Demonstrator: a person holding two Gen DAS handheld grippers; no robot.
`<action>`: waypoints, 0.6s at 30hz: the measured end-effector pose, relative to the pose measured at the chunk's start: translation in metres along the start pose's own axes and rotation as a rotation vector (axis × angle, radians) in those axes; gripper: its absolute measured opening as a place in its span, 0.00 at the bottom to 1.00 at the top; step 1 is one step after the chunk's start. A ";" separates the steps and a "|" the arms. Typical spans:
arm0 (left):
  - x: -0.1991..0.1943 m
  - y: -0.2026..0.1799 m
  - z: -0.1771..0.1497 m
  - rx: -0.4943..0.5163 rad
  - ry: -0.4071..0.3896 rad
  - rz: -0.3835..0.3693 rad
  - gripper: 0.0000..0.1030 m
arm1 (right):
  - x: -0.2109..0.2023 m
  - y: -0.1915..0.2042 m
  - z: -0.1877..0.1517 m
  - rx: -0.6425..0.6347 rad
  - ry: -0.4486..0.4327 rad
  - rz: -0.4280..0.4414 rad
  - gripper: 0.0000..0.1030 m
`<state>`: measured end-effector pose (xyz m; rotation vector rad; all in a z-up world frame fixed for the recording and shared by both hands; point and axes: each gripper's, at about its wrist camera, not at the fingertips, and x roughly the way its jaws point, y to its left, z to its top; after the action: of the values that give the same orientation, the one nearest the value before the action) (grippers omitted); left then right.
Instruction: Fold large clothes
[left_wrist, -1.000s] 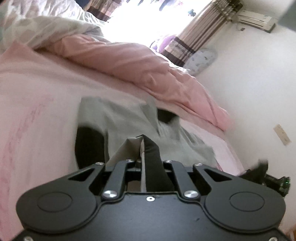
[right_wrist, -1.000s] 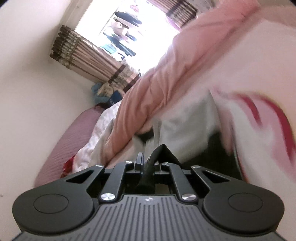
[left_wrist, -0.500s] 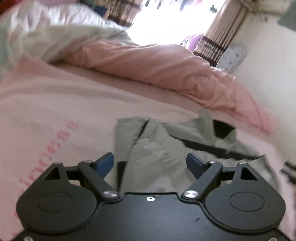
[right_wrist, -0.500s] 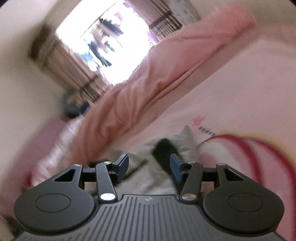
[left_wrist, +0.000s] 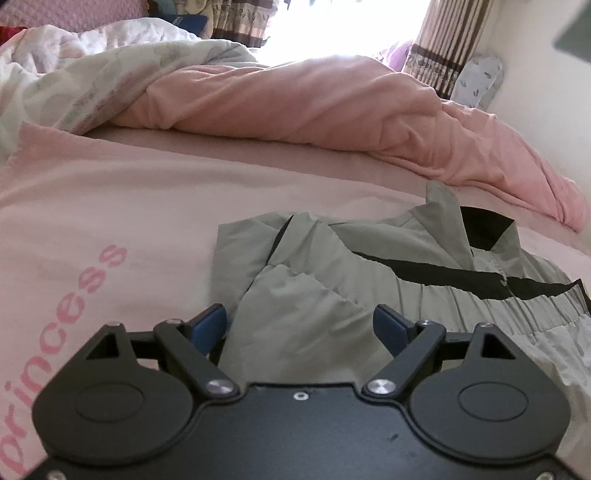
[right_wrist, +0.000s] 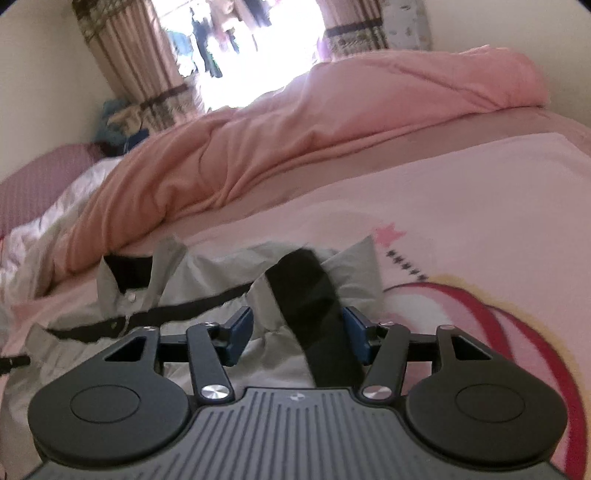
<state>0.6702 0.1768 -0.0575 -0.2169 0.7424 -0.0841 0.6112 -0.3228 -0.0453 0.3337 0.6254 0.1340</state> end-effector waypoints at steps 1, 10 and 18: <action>0.000 -0.001 -0.001 0.003 -0.005 0.006 0.83 | 0.001 0.003 -0.001 -0.012 -0.005 -0.015 0.43; -0.034 0.000 -0.003 0.017 -0.116 -0.009 0.11 | -0.026 0.003 0.001 0.053 -0.153 -0.062 0.00; 0.005 0.003 -0.008 0.029 -0.054 0.049 0.17 | 0.014 -0.012 -0.009 0.082 -0.046 -0.125 0.00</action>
<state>0.6684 0.1775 -0.0667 -0.1722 0.6915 -0.0423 0.6176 -0.3287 -0.0638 0.3746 0.6057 -0.0194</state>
